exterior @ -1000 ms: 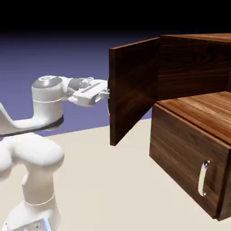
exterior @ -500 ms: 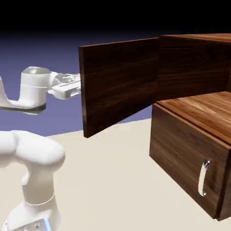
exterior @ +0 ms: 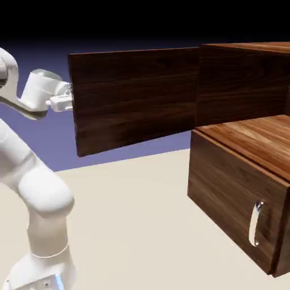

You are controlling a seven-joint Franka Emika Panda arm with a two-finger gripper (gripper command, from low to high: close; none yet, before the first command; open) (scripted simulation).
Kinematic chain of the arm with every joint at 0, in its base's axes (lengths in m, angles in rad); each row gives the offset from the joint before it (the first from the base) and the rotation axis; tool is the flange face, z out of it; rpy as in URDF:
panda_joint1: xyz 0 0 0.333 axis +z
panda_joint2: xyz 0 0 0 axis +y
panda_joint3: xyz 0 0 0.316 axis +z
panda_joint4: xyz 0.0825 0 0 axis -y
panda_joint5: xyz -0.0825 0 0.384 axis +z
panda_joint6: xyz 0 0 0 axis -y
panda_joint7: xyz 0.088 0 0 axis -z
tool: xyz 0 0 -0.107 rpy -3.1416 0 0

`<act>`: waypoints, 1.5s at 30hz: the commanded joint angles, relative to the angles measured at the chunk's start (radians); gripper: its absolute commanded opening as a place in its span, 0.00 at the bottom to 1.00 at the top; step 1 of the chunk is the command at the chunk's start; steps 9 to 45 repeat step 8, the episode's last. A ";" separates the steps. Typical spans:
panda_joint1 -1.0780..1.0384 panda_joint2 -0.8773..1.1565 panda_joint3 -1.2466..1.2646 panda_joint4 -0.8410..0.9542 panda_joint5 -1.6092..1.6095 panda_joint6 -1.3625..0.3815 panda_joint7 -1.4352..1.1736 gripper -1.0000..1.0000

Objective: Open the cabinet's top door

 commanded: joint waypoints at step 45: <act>-0.258 0.207 0.290 0.202 0.040 -0.186 0.148 0.00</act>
